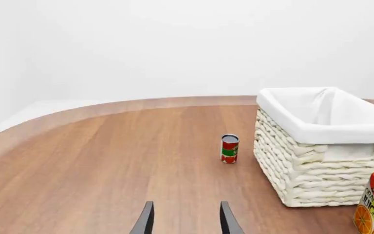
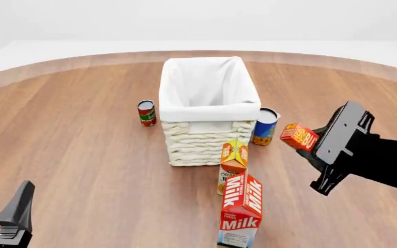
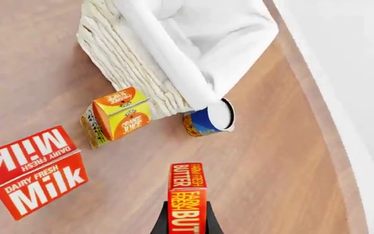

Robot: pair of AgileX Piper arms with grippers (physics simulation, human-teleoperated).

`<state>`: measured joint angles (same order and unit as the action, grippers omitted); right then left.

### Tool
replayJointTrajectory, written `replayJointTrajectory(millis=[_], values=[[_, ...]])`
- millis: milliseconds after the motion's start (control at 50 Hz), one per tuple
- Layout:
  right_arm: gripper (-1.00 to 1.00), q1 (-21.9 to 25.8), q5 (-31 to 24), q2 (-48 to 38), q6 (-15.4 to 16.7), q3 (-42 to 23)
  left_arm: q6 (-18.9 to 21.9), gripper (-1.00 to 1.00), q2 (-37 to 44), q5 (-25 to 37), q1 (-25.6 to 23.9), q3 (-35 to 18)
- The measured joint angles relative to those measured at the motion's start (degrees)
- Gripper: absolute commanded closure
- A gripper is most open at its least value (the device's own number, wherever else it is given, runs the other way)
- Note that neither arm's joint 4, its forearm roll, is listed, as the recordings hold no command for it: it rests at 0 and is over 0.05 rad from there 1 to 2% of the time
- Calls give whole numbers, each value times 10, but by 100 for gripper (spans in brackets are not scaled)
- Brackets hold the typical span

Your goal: Pick up the butter and put it in the basket.

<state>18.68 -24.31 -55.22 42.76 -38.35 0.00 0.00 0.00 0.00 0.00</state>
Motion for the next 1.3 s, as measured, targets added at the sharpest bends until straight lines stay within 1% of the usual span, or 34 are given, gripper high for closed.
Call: replayJointTrajectory(millis=[100,280,440,580,720,860,1020,1140,1220,1300], values=[[100,13,21,15,-64,-27,0,-100,0,0,0,0],[100,14,73,2,-182,-61,0,-100,0,0,0,0],[100,30,111,-9,-272,-72,0,-100,0,0,0,0],[100,55,152,-22,-344,-74,0,-100,0,0,0,0],[100,75,196,-52,-397,-79,0,-100,0,0,0,0],[100,91,221,-84,-424,-103,0,-100,0,0,0,0],[100,103,220,-123,-426,-156,0,-100,0,0,0,0],[100,105,172,-172,-406,-247,0,-100,0,0,0,0],[100,101,116,-221,-375,-336,0,-100,0,0,0,0],[100,98,77,-256,-354,-399,0,-100,0,0,0,0]])
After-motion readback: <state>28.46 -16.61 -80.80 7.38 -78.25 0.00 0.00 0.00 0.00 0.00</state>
